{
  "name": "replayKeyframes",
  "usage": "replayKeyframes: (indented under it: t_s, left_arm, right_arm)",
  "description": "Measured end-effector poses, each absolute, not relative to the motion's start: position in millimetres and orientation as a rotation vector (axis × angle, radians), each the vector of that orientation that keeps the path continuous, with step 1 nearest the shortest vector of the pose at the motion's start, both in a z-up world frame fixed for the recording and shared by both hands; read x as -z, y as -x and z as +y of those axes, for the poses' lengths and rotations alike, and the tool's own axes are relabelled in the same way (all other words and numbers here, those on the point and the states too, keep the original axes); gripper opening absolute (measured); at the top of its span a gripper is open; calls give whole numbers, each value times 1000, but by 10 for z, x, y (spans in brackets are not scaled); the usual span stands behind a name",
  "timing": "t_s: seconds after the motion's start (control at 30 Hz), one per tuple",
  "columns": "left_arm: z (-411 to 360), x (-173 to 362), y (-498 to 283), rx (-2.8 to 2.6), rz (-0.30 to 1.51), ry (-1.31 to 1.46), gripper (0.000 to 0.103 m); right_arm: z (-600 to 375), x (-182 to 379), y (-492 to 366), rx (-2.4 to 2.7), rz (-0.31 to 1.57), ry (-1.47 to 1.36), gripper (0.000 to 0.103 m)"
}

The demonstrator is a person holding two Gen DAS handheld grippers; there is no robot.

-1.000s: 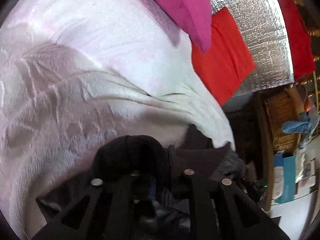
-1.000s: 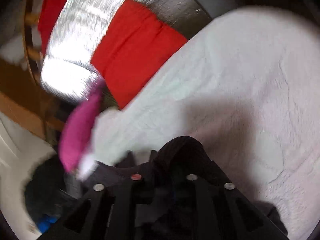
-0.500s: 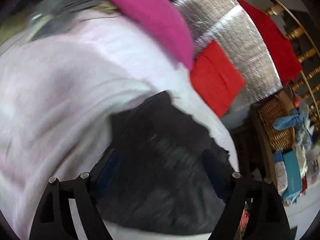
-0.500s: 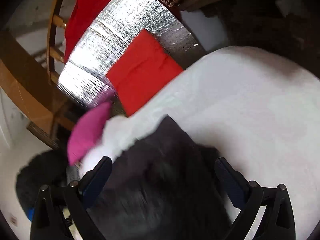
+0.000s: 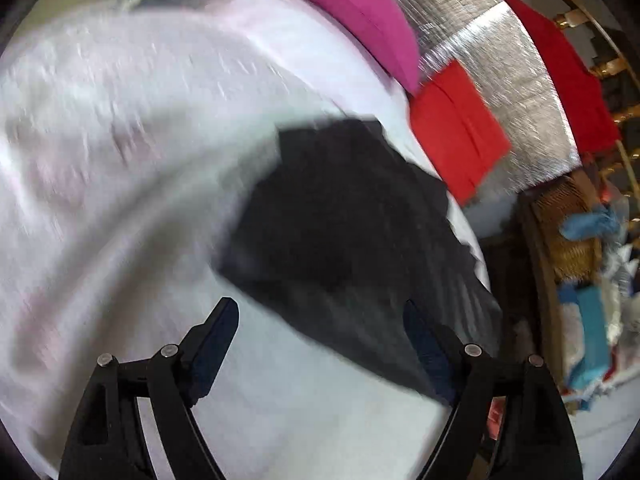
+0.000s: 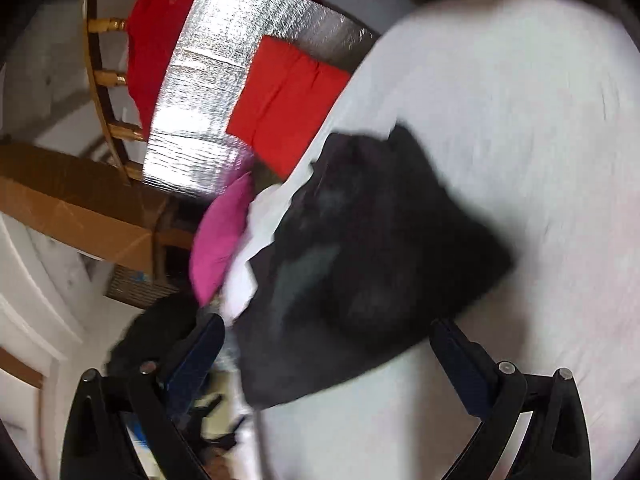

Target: Fold large clothes

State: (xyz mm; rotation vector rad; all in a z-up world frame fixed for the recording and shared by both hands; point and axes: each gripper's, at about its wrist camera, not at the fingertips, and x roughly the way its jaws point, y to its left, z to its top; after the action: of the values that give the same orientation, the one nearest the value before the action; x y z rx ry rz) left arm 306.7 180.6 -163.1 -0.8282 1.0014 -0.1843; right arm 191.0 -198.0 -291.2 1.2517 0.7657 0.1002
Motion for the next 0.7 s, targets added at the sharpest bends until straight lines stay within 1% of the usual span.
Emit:
replayKeyframes:
  t_s: [0.13,0.27,0.37,0.43,0.63,0.7]
  left_arm:
    - [1660,1844,-2922,274,1036,979,85]
    - [1707,1958,-2978,201,978,1058,85]
    - [1774,2021,-3088,146,925,1102,85]
    - [1827,2085,-3191,140,917,1144,85]
    - [1862,2326,-3446,116,902,1239,86]
    - [1806,2397,-3501,119,888,1254,84]
  right_arm:
    - [-1715,3111,-1879,-101,796,-1341,103]
    - [-1641,3285,-1937,-35,782,-1389,103]
    - [-1664,3413,-2022,14,760,-1429,103]
    - [-1677,3494,-2095,45,741,-1464,103]
    - [-1701,3537,-2336,88,705,-1451,103]
    - [-1747,3568,-2370,103,684,-1453,103]
